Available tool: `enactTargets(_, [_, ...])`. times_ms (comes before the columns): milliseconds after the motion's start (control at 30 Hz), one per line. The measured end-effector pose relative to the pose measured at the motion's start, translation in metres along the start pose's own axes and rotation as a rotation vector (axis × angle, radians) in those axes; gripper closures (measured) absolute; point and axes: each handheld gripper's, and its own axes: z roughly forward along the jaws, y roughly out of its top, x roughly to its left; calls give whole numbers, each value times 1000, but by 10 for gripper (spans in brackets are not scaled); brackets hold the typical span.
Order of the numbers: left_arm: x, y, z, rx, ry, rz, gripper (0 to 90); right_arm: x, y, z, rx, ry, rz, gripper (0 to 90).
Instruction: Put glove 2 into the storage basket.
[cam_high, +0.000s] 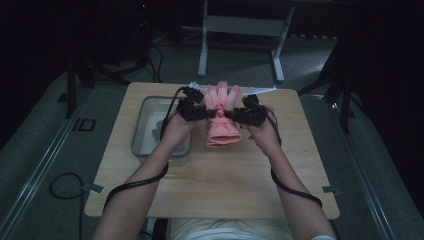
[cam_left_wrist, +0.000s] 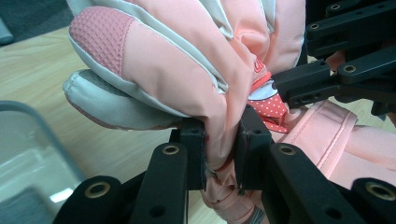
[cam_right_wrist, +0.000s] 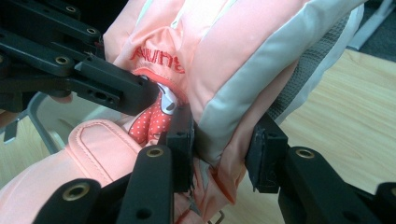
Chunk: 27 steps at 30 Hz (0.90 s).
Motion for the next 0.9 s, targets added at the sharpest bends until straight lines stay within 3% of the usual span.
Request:
enactTargets(567, [34, -12, -49, -23, 80, -46, 760, 37, 40, 35, 20, 54, -82, 659])
enactTargets(900, [57, -33, -73, -35, 136, -101, 761, 60, 58, 67, 51, 103, -132, 658])
